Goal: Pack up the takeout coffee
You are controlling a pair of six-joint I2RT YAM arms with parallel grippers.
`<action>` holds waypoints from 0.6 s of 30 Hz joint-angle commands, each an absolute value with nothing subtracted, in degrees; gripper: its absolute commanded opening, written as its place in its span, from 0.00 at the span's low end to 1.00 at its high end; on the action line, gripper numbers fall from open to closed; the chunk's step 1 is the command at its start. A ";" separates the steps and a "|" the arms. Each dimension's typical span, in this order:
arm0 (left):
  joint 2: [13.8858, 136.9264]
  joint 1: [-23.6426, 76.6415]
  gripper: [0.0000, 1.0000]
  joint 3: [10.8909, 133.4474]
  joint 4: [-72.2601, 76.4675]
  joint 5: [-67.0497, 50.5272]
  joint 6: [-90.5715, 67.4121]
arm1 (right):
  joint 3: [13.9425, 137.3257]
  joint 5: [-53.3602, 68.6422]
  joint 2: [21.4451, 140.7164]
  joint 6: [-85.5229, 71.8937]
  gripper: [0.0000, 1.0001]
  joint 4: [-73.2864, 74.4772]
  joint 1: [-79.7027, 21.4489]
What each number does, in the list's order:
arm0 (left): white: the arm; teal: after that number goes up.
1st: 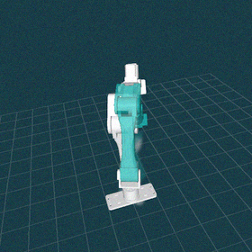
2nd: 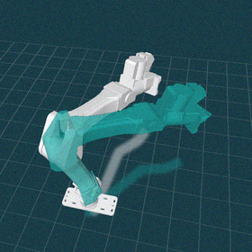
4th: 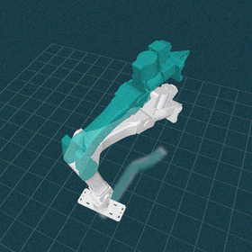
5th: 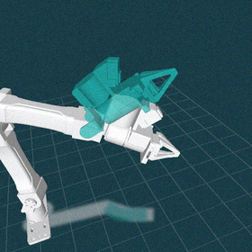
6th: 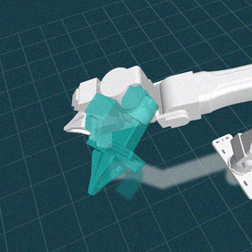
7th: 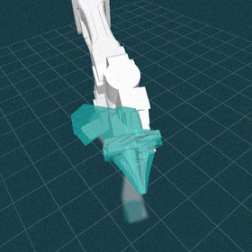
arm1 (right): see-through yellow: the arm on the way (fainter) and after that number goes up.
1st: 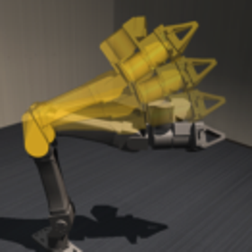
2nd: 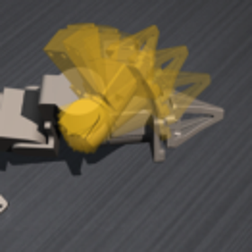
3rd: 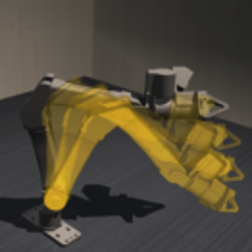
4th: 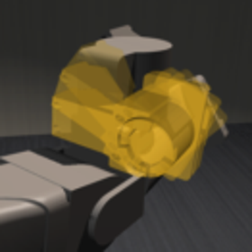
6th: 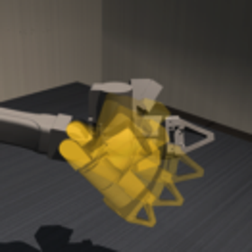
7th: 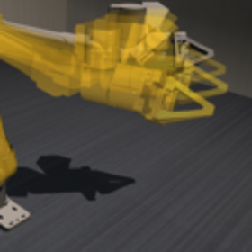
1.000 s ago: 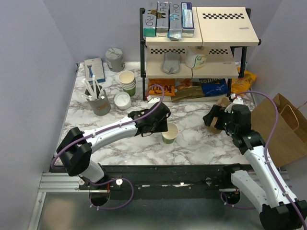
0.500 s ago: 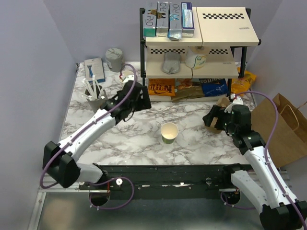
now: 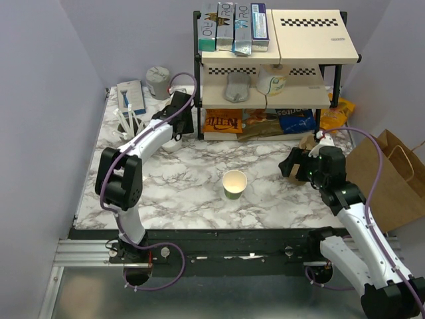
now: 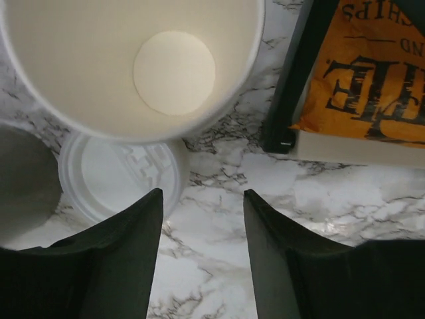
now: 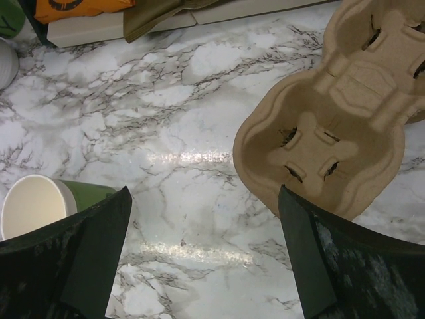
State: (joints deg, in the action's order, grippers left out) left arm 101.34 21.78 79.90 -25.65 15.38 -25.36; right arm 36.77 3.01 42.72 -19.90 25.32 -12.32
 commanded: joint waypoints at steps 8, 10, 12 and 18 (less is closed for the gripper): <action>108.19 19.60 0.37 83.76 -24.08 17.13 -22.06 | 36.47 0.35 42.89 -19.07 1.00 23.82 -12.66; 108.80 19.16 0.35 83.76 -24.26 17.23 -22.15 | 36.47 0.26 42.98 -19.07 1.00 23.91 -12.66; 109.16 18.98 0.32 83.67 -24.43 16.79 -22.24 | 36.56 0.18 43.15 -19.07 1.00 23.99 -12.66; 109.60 18.90 0.27 83.23 -25.31 16.96 -23.02 | 36.74 0.18 43.07 -18.90 1.00 24.17 -12.57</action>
State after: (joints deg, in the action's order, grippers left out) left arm 108.33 19.22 82.98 -24.97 15.84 -22.70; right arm 36.77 1.39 43.09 -19.79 25.02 -12.32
